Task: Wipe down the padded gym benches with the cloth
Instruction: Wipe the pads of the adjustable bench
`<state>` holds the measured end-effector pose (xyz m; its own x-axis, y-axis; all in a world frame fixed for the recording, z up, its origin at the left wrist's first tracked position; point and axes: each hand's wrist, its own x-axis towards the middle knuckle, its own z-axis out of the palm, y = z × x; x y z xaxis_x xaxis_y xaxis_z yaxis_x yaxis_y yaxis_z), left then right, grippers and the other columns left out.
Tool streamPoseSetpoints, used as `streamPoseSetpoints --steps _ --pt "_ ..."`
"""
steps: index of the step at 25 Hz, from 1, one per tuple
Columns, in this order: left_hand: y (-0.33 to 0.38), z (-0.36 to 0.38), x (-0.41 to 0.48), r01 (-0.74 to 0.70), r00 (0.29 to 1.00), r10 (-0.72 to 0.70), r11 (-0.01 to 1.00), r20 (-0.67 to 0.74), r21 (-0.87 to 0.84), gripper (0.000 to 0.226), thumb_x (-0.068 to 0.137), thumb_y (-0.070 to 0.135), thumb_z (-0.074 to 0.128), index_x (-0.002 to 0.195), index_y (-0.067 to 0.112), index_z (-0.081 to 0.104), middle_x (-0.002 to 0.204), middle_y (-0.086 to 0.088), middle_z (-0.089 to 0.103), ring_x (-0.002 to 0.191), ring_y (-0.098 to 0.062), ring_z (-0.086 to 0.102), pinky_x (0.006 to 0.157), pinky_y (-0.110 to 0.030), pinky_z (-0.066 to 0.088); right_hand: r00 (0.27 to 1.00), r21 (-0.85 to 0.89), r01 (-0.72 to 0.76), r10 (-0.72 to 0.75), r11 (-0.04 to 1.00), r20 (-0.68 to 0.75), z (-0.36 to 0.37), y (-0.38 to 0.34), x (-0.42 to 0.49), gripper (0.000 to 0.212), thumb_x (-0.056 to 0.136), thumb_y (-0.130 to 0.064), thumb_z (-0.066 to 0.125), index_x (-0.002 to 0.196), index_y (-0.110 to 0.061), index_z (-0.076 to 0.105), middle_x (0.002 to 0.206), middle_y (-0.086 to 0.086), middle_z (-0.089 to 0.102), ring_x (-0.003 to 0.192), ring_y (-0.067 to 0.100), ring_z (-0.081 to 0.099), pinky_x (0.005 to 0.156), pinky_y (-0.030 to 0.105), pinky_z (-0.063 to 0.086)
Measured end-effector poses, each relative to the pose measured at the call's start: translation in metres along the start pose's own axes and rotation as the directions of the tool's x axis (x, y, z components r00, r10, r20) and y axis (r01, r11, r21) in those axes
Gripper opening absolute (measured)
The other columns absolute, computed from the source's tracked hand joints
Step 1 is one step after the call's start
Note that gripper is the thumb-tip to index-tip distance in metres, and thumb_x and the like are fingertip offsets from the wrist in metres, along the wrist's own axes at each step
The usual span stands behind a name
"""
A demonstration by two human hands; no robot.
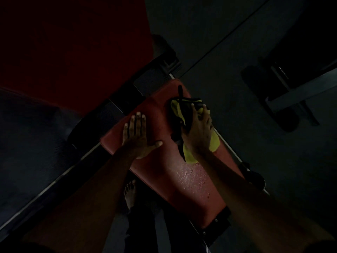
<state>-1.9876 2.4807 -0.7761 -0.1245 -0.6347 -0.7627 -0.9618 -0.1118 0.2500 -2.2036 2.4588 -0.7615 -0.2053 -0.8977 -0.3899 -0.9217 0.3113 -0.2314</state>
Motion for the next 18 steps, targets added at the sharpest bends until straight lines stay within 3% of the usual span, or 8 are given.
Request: streamPoseSetpoints --steps 4,6,8,10,13,15,18 --pt "0.000 0.001 0.001 0.006 1.000 -0.006 1.000 -0.023 0.011 0.117 0.079 0.089 0.028 0.122 0.022 -0.057 0.129 0.003 -0.062 0.133 -0.016 -0.045 0.114 -0.041 -0.026 0.998 -0.091 0.063 -0.063 0.994 0.010 0.000 -0.017 0.027 0.082 0.091 -0.065 0.053 0.159 -0.038 0.017 0.166 0.014 0.014 0.148 0.040 0.023 0.110 0.059 0.031" --pt "-0.001 0.002 0.002 0.014 0.999 -0.014 1.000 -0.030 -0.010 0.118 0.077 0.091 0.028 0.125 0.022 -0.055 0.134 0.003 -0.060 0.133 -0.016 -0.046 0.110 -0.039 -0.028 0.995 -0.075 0.100 -0.099 0.992 0.020 -0.001 -0.022 0.038 0.082 0.090 -0.065 0.054 0.159 -0.038 0.018 0.166 0.015 0.014 0.147 0.042 0.023 0.110 0.062 0.031" --pt "-0.002 0.007 0.000 -0.002 0.996 -0.002 0.999 -0.094 -0.038 0.120 0.074 0.094 0.023 0.138 0.019 -0.045 0.146 -0.001 -0.049 0.137 -0.016 -0.041 0.110 -0.038 -0.029 0.990 -0.052 0.138 -0.136 0.989 0.042 -0.004 -0.030 0.054 0.082 0.090 -0.062 0.056 0.159 -0.037 0.020 0.166 0.014 0.012 0.148 0.043 0.021 0.111 0.065 0.030" --pt "0.001 0.015 -0.007 -0.021 0.970 0.012 0.999 -0.243 -0.034 0.125 0.068 0.097 0.016 0.150 0.013 -0.026 0.161 -0.007 -0.027 0.149 -0.021 -0.024 0.117 -0.043 -0.020 0.982 -0.044 0.180 -0.177 0.983 0.066 -0.008 -0.037 0.065 0.082 0.090 -0.066 0.054 0.159 -0.037 0.020 0.168 0.011 0.009 0.149 0.043 0.019 0.112 0.066 0.028" --pt "0.009 0.011 -0.013 -0.012 0.936 -0.029 0.993 -0.350 -0.114 0.128 0.070 0.083 0.058 0.160 0.014 -0.002 0.168 -0.009 0.000 0.154 -0.030 0.003 0.121 -0.051 0.006 0.962 -0.010 0.268 -0.267 0.963 0.048 -0.010 -0.022 0.059 0.080 0.090 -0.072 0.048 0.158 -0.039 0.022 0.168 0.008 0.009 0.151 0.040 0.017 0.112 0.064 0.029" --pt "0.012 0.002 -0.010 -0.022 0.914 -0.024 0.994 -0.405 -0.110 0.130 0.067 0.074 0.072 0.161 0.017 0.002 0.168 -0.006 0.002 0.154 -0.028 0.002 0.122 -0.050 0.006 0.967 0.011 0.255 -0.255 0.967 -0.015 -0.005 -0.007 0.037 0.074 0.093 -0.071 0.044 0.157 -0.040 0.026 0.169 0.005 0.012 0.151 0.036 0.020 0.114 0.061 0.031" --pt "0.012 -0.006 0.000 -0.038 0.920 -0.004 0.994 -0.393 -0.100 0.131 0.068 0.071 0.075 0.161 0.018 -0.001 0.169 -0.002 -0.003 0.155 -0.022 -0.004 0.122 -0.052 0.003 0.980 -0.031 0.187 -0.189 0.982 -0.057 0.005 0.005 0.006 0.069 0.096 -0.066 0.044 0.157 -0.039 0.028 0.169 0.004 0.013 0.152 0.034 0.021 0.116 0.056 0.031"
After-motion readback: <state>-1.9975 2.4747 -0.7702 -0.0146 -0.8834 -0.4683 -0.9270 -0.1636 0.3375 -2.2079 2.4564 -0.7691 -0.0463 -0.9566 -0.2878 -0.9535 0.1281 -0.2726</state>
